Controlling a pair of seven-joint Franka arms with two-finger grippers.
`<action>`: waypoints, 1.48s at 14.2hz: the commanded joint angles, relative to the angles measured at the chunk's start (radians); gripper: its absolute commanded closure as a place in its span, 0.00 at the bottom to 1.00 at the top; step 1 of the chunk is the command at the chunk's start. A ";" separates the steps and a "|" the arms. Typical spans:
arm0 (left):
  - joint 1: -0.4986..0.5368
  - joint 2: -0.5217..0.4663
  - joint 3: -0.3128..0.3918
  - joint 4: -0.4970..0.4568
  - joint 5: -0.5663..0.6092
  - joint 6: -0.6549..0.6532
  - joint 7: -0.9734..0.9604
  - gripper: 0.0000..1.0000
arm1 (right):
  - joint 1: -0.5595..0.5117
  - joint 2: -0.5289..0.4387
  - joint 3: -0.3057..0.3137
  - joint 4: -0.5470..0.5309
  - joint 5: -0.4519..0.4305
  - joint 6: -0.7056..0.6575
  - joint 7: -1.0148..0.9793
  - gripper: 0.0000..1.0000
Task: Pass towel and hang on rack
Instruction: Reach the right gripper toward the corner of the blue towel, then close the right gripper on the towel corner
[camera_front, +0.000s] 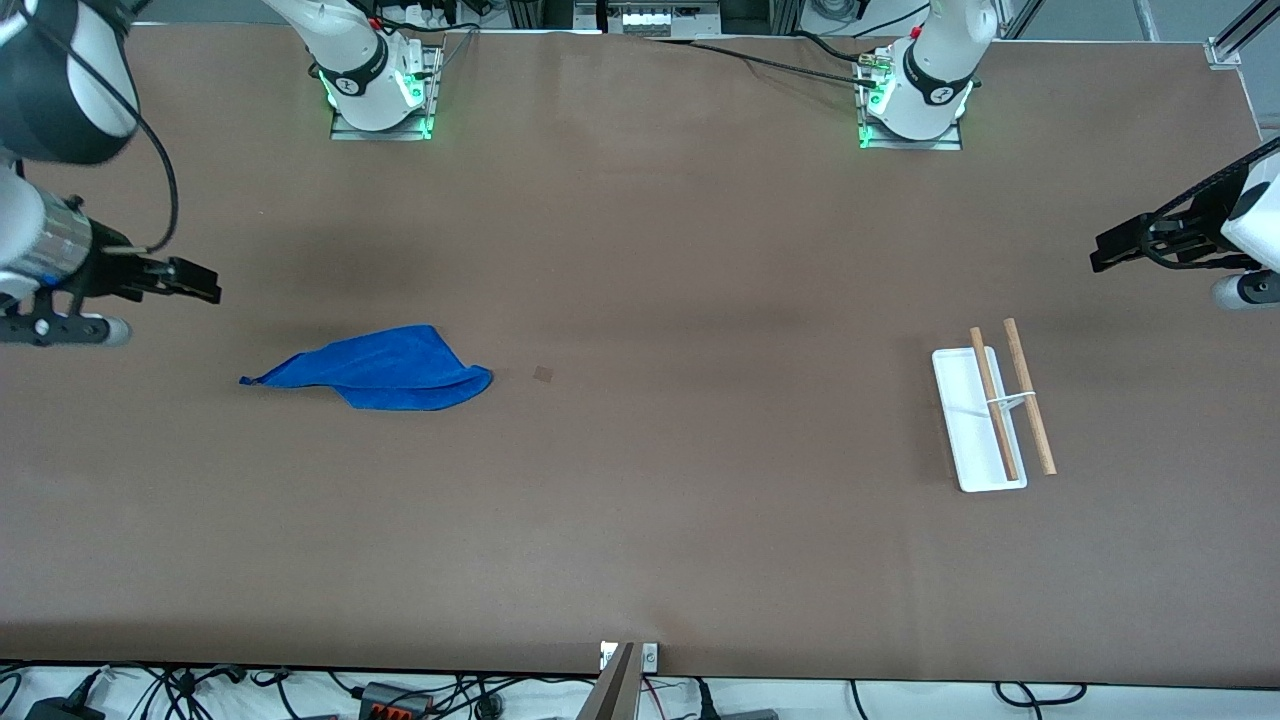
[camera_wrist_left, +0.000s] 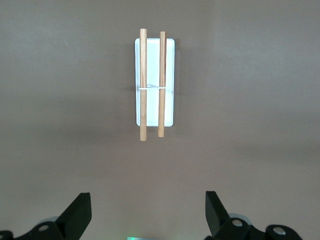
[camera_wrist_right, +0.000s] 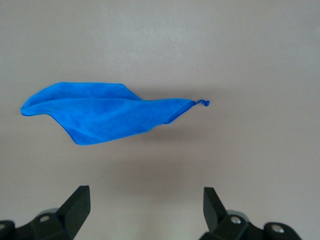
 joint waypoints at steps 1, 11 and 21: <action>0.005 -0.011 -0.003 -0.007 0.001 0.001 0.007 0.00 | -0.026 0.087 -0.010 0.010 0.002 0.002 0.015 0.00; 0.005 -0.011 -0.003 -0.007 0.001 0.001 0.005 0.00 | -0.172 0.453 -0.012 0.016 0.118 0.261 0.012 0.00; 0.007 -0.011 -0.002 -0.007 -0.001 0.001 0.005 0.00 | -0.222 0.549 -0.012 0.016 0.328 0.355 0.009 0.05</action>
